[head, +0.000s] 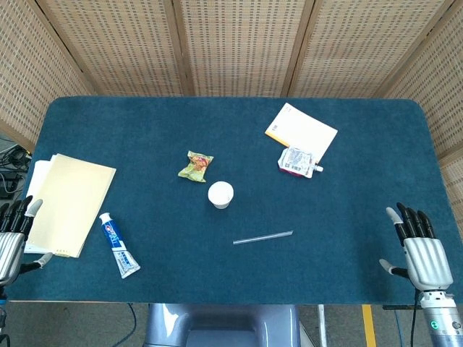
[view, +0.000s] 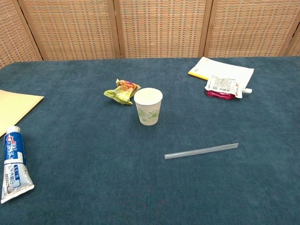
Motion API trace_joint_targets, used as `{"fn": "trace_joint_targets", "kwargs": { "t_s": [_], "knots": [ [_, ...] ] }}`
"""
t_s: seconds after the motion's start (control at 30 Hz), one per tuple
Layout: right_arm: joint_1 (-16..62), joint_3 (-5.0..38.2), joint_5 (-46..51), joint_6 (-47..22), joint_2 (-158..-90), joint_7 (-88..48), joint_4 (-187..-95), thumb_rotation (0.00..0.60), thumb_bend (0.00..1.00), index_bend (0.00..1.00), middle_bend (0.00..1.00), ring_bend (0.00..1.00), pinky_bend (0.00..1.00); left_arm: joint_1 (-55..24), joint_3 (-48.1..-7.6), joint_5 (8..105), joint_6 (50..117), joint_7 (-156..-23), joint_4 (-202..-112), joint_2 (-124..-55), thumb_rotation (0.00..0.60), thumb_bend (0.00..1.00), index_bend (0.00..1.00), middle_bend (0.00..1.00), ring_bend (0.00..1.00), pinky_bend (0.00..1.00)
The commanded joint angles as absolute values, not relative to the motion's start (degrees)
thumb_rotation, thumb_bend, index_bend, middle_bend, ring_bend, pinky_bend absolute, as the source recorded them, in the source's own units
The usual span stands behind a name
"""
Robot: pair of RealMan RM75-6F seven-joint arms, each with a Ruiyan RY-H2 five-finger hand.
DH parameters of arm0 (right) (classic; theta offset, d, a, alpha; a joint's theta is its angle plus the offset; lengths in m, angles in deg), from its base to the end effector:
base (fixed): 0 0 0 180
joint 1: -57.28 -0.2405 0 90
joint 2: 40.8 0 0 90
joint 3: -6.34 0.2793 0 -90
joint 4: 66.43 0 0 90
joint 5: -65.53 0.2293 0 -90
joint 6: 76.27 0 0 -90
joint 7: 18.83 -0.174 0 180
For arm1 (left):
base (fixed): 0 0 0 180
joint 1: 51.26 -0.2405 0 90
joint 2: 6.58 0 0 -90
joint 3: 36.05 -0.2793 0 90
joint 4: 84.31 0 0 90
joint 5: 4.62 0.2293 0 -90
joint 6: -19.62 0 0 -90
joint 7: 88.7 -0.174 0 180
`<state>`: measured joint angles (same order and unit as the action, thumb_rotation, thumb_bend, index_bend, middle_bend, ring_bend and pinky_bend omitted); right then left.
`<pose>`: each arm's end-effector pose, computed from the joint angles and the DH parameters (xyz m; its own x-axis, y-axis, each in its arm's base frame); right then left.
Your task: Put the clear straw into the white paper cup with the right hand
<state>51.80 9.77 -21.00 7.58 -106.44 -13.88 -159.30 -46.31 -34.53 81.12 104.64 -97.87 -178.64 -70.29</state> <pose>-0.3311 -0.2198 0.1387 0.4420 -0.0100 0.8970 -0.8967 -0.0327 0.4415 -0.3349 0.2090 0.1465 0.5145 0.0267 0.8571 0.8575 -0.0123 -0.5143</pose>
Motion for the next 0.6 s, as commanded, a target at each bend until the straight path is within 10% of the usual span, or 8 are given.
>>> {"fn": "trace_joint_targets", "kwargs": {
  "t_s": [0.03,0.6],
  "knots": [
    [51.38,10.2,-22.43,8.74,-107.98,-14.06,-158.86,0.6,0.11,0.28,0.01,0.0,0.01,-46.35,-34.53,81.18,104.73,-97.84,-178.73,-70.24,0.6,0.0,0.0,0.0,0.0,0.0],
    [39.25,12.4,-21.21,-6.79,-121.56,-0.66,-160.78,0.6,0.3,0.5,0.17,0.01,0.14,-45.86,-34.56,81.13,103.6,-95.95,-178.16,-70.07,0.6,0.0,0.0,0.0,0.0,0.0]
  ]
}}
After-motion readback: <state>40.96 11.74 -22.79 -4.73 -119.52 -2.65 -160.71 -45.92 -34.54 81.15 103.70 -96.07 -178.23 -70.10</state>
